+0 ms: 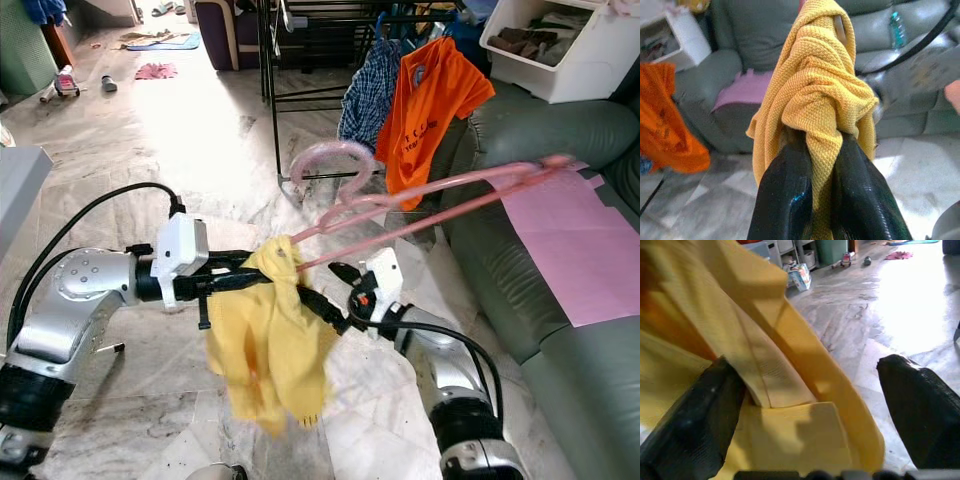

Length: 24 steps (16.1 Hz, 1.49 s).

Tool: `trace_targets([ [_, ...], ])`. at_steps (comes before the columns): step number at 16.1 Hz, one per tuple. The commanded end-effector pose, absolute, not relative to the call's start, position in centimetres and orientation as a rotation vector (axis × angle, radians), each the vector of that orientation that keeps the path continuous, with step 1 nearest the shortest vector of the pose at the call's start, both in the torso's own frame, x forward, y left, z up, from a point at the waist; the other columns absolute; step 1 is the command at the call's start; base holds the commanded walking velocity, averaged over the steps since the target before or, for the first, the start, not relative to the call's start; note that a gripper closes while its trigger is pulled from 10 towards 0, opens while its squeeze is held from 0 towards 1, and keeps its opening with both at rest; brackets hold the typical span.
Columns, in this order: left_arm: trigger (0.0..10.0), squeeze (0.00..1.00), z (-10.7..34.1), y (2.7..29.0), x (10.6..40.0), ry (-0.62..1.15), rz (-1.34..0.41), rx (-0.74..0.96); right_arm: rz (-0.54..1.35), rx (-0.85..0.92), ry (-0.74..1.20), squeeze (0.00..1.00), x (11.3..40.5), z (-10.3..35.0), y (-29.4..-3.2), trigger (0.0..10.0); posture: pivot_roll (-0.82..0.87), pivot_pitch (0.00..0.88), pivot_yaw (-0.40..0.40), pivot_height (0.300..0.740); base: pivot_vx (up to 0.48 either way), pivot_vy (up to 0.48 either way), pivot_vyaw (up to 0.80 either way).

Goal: Hang hanger

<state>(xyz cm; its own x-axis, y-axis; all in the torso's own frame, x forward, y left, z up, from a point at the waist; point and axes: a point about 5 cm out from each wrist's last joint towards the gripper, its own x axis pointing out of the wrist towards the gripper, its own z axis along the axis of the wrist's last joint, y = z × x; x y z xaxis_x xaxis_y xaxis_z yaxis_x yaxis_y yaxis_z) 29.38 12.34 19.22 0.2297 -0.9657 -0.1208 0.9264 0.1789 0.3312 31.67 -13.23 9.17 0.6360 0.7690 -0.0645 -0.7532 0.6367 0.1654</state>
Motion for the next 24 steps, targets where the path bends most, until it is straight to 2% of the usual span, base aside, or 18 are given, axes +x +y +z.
trace_targets([
  [1, 0.0, 0.00, 20.4, 11.5, 28.6, -0.184, -1.387, 0.357, 0.856, 0.109, 0.138, 0.00, 31.8, 9.0, -13.2, 10.0, 0.07, 0.054, -0.016, 0.740, 0.000, 0.000, 0.00],
  [4, 0.0, 0.00, 22.2, 10.2, 28.0, -0.249, -1.414, 0.305, 0.845, 0.103, 0.205, 0.00, 31.6, 7.6, -12.6, 10.0, 0.08, 0.055, -0.018, 0.740, 0.000, 0.000, 0.00],
  [7, 0.0, 0.00, 23.9, 9.9, 27.7, -0.286, -1.413, 0.236, 0.724, 0.015, 0.364, 0.00, 31.3, 5.0, -13.8, 10.0, 0.08, 0.060, -0.023, 0.740, 0.000, 0.000, 0.00],
  [8, 0.0, 0.00, 24.8, 9.9, 27.7, -0.303, -1.406, 0.207, 0.654, 0.024, 0.429, 0.00, 31.1, 3.9, -14.7, 8.9, 0.08, 0.061, -0.023, 0.740, 0.000, 0.000, 0.00],
  [9, 0.0, 0.00, 25.1, 9.9, 27.7, -0.311, -1.404, 0.202, 0.635, 0.027, 0.453, 0.00, 30.9, 3.5, -15.1, 5.6, 0.08, 0.065, -0.025, 0.740, 0.000, 0.000, 0.00],
  [11, 0.0, 0.00, 26.1, 10.1, 27.8, -0.331, -1.384, 0.171, 0.554, 0.028, 0.524, 0.00, 30.3, 2.3, -16.3, 0.0, 0.08, 0.070, -0.028, 0.740, 0.000, 0.000, 0.00],
  [14, 0.0, 0.00, 25.8, 11.3, 28.5, -0.305, -1.321, 0.185, 0.217, 0.045, 0.532, 0.00, 31.1, 2.3, -19.8, 0.0, 0.07, 0.075, -0.026, 0.740, 0.000, 0.000, 0.00],
  [17, 0.0, 0.00, 23.9, 12.8, 29.0, -0.224, -1.265, 0.196, -0.003, 0.158, 0.451, 0.00, 32.0, 4.0, -23.0, 0.0, 0.07, 0.081, -0.031, 0.740, 0.000, 0.000, 0.00],
  [24, 0.0, 0.00, 15.9, 17.8, 28.5, 0.081, -1.148, 0.161, -0.216, 0.277, 0.247, 0.00, 34.4, 10.1, -28.3, 0.0, 0.03, 0.091, -0.034, 0.740, 0.000, 0.000, 0.00],
])
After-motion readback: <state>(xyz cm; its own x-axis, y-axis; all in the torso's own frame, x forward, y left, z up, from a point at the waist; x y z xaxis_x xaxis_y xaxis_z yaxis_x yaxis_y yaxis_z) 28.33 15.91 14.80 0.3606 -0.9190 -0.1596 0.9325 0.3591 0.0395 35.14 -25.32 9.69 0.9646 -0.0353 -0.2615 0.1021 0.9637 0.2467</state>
